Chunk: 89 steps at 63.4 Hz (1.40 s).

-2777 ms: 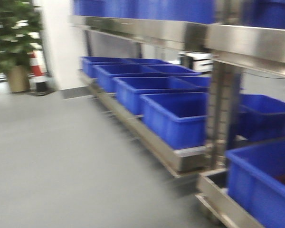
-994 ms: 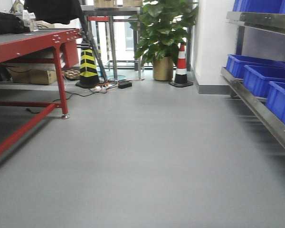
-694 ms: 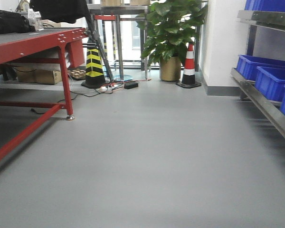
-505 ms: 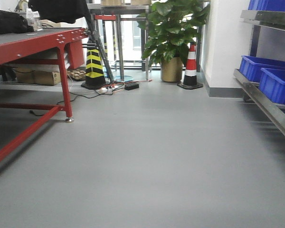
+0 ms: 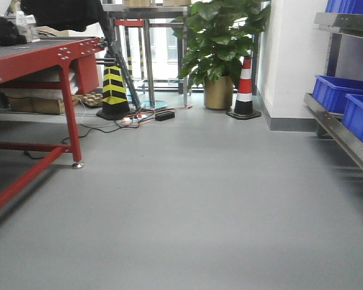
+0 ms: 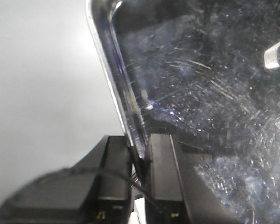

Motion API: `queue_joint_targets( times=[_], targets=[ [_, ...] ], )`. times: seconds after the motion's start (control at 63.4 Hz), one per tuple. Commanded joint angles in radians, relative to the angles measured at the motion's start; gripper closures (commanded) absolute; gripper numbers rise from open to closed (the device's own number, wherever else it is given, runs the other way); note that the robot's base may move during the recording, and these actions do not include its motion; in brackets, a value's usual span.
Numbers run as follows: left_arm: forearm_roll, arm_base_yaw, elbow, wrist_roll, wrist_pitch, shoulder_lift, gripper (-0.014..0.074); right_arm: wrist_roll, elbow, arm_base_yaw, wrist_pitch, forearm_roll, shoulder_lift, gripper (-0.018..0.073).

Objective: Stack silver trays without gaps
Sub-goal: 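Carry the tray in both grippers while driving to the other shelf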

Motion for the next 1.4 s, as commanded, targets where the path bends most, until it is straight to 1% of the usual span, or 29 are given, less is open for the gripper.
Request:
queue_joint_targets(
  times=[0.0, 1.388],
  targets=[
    [-0.013, -0.019, -0.019, 0.057, 0.038, -0.021, 0.0644, -0.035, -0.045, 0.005, -0.093, -0.02, -0.029, 0.0505],
    [-0.016, -0.019, -0.019, 0.057, 0.038, -0.021, 0.0644, -0.035, -0.045, 0.005, -0.093, -0.02, -0.029, 0.0505]
  ],
)
